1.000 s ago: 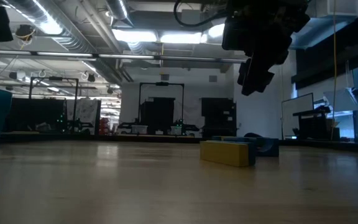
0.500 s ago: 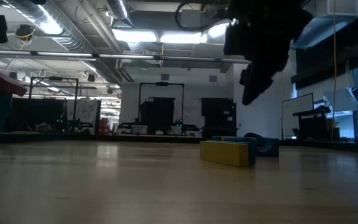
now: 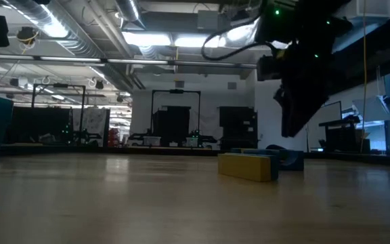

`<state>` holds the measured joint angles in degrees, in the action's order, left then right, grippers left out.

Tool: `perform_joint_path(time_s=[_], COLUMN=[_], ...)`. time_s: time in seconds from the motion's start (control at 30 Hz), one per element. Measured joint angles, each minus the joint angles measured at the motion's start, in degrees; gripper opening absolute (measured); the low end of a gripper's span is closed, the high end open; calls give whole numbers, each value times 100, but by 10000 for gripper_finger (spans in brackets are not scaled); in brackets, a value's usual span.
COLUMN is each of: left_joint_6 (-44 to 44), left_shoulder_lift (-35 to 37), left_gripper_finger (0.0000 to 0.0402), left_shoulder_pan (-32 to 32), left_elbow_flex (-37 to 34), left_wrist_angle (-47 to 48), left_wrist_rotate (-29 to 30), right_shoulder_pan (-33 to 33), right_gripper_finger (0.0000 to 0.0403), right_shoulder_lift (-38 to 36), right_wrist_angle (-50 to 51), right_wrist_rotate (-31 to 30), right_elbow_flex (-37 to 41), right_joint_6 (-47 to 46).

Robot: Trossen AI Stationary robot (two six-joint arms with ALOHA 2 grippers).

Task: Sort blocks by size
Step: Put the blue arch block into the blue bin

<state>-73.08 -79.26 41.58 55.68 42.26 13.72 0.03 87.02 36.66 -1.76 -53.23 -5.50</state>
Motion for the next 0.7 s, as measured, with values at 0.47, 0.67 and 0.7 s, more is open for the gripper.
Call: perform_joint_path(time_s=[0.47,0.67,0.7], left_joint_6=[0,0,0], left_shoulder_lift=[-1,-2,0], left_gripper_finger=[196,196,196], left_shoulder_pan=[0,0,0], left_elbow_flex=[-1,-2,-2], left_wrist_angle=[0,0,1], left_wrist_rotate=[63,63,63], right_shoulder_pan=[127,497,543], right_gripper_finger=[163,163,163], right_shoulder_lift=[0,0,0], right_wrist_angle=[-582,-701,-693], right_wrist_rotate=[427,-285,-454], right_elbow_flex=[415,530,538], right_joint_6=[137,291,291])
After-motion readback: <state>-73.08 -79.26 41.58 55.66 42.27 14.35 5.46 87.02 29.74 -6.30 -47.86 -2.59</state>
